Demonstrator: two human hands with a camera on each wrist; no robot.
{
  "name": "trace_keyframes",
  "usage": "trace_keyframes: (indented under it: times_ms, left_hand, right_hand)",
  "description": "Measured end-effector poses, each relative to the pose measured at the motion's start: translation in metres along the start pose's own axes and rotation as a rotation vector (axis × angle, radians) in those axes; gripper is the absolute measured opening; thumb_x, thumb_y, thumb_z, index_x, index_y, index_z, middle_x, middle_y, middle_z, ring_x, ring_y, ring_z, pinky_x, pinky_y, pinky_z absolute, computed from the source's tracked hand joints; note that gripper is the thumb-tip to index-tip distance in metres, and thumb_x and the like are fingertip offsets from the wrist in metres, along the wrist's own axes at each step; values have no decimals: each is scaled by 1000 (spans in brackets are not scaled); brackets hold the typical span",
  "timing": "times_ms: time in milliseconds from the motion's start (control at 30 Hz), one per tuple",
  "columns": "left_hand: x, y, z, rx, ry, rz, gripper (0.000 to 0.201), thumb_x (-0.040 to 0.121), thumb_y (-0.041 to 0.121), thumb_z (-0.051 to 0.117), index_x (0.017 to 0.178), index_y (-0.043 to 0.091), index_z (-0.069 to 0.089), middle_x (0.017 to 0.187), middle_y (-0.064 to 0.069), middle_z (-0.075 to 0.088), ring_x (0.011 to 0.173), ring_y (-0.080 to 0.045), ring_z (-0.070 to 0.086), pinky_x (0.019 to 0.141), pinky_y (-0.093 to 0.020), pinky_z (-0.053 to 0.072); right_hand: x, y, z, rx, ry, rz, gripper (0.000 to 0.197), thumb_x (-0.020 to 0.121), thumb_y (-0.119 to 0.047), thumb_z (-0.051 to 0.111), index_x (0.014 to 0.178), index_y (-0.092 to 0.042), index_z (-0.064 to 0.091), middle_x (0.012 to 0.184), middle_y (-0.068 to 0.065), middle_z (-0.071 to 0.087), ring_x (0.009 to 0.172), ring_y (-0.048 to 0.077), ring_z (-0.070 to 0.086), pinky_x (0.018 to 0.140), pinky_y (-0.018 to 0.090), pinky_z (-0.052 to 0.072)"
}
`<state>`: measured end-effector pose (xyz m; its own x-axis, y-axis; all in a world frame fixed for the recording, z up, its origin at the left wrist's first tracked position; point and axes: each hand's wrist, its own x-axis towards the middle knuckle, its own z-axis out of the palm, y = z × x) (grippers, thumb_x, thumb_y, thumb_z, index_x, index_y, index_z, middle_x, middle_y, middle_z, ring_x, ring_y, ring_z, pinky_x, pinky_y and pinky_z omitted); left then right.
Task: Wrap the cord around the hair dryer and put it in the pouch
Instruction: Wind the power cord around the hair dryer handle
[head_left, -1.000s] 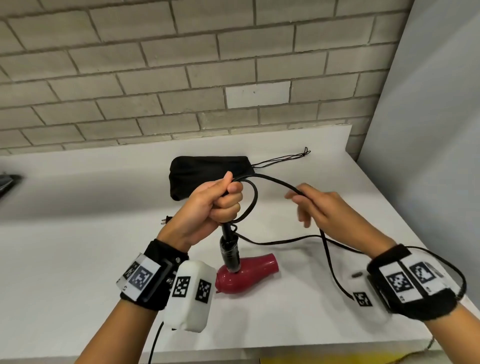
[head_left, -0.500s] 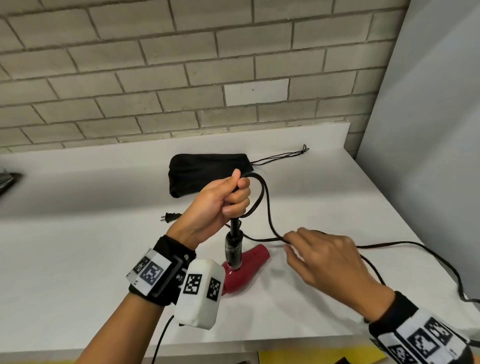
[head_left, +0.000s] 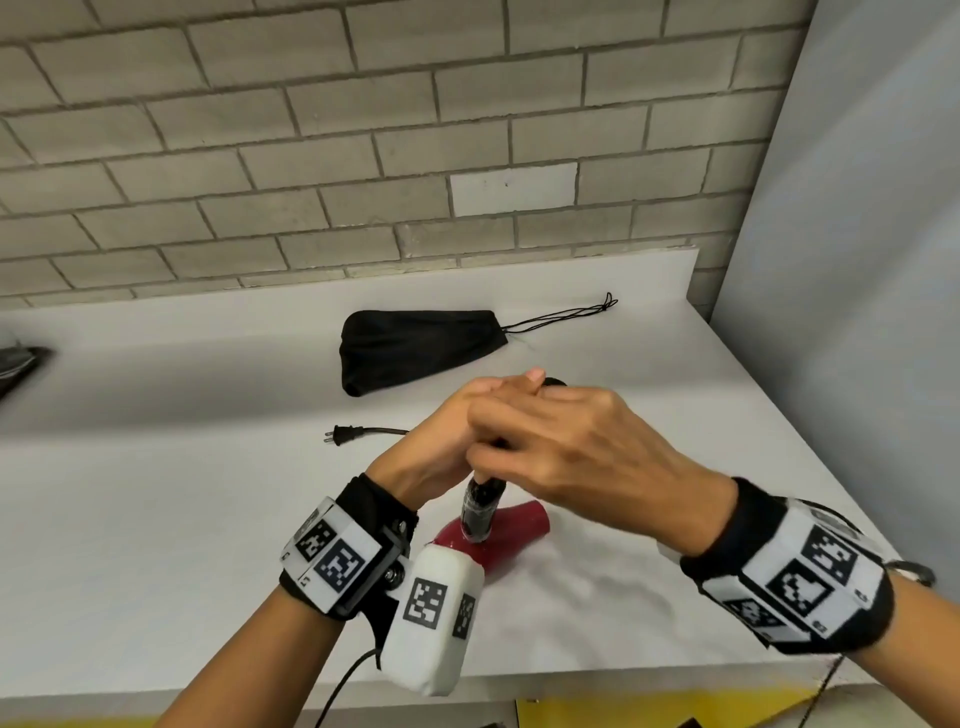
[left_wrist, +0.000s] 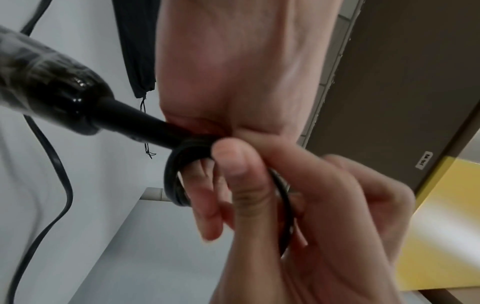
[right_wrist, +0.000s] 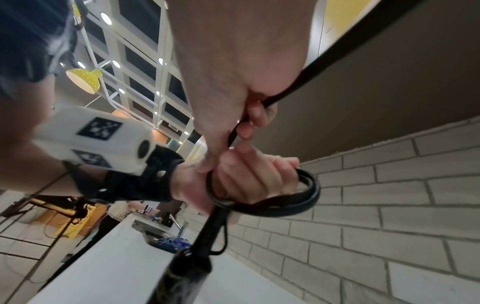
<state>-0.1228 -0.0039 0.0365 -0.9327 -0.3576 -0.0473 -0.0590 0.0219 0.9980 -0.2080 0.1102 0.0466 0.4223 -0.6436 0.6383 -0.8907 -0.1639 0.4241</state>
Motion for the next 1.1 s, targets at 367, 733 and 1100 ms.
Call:
trace_keyframes:
  times_ms: [367, 733, 1100]
  left_hand:
    - [-7, 5, 4, -23, -76, -17, 59, 96, 52, 22, 69, 10, 53, 36, 4, 32, 33, -9, 20, 39, -22, 19]
    - [-11, 4, 4, 113, -210, 33, 30, 95, 35, 42, 77, 14, 51, 52, 10, 24, 45, -8, 19, 43, -17, 20]
    - [-26, 30, -61, 107, -134, 28, 33, 92, 38, 42, 69, 17, 52, 54, 8, 18, 44, -3, 14, 38, -15, 13]
  right_hand:
    - [5, 65, -4, 511, -278, 308, 36, 79, -58, 56, 82, -23, 45, 77, -15, 45, 58, 11, 44, 51, 18, 30]
    - [-37, 100, -17, 606, -485, 210, 50, 84, -71, 34, 75, -26, 53, 47, -5, 44, 48, 11, 40, 50, 15, 33]
    - [-113, 187, -62, 11, -652, 604, 19, 82, -15, 70, 83, -21, 52, 45, -8, 40, 40, 17, 50, 43, 26, 42]
